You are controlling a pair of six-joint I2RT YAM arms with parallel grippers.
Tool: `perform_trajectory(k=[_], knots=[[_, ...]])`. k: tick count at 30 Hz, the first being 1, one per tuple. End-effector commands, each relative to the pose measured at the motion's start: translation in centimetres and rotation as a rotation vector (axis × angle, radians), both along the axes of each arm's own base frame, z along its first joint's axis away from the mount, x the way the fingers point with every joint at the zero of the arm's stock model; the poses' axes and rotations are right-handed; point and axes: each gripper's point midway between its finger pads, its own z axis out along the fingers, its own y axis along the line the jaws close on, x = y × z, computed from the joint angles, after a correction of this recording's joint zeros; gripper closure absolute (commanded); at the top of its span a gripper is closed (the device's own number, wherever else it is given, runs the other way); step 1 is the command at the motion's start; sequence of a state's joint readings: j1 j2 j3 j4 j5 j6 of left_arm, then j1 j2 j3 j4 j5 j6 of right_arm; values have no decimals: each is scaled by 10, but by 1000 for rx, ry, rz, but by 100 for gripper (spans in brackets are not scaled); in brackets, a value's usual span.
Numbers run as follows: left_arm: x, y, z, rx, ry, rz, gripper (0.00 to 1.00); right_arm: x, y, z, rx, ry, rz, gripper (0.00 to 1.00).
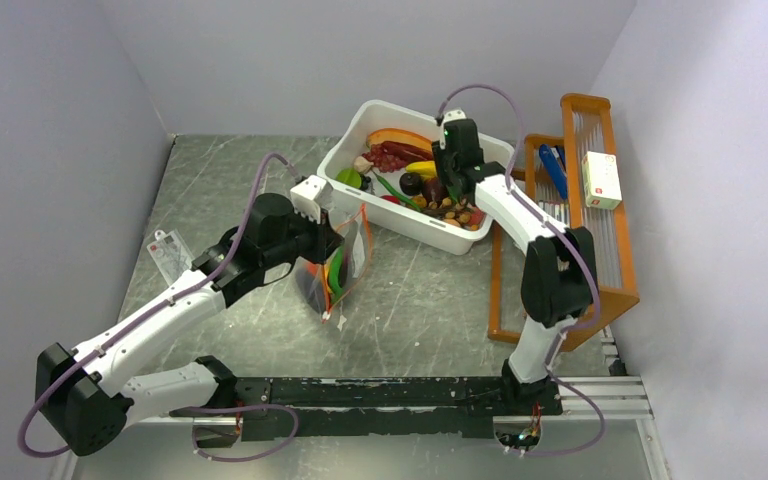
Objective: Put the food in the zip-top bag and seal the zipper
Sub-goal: Pick up the fake vegetable from the bin, then place the fake vegetable in the zipper food storage bag.
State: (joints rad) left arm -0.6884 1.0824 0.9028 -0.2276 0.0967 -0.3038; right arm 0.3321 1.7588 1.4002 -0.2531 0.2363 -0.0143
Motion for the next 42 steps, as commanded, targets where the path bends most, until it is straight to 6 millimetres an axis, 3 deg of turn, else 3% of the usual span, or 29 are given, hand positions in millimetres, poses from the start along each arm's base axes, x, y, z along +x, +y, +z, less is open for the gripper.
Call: perform_trajectory(k=[1,4,7,10,13,18,24,27,33,42], knots=[[-4,-9,13,-47,-35,-52,93,37,-25,10,-88,-14,-103,63],[-5,-12,16,-59,-34,-59,93,48,-34,-1,-97,16,-127,63],[-5,-12,15,-56,-27,-59,93,55,-23,-8,-26,25,-79,62],[-3,-12,11,-51,-24,-53,93,60,-10,-19,-13,43,-3,52],[-3,-12,9,-39,-14,-55,93,70,-16,-35,-52,74,-26,51],[-1,-12,9,-32,-11,-51,93,78,-17,-53,-53,101,-37,54],[-2,-10,15,-41,-15,-38,93,85,-21,-56,-62,98,-64,67],[-2,-9,18,-50,-21,-34,93,84,-21,-41,-50,59,-60,79],[-2,-8,18,-47,-23,-26,93,71,-16,-15,5,22,-39,83],[-1,-10,18,-71,8,-10,93,40,-1,66,174,-141,18,87]])
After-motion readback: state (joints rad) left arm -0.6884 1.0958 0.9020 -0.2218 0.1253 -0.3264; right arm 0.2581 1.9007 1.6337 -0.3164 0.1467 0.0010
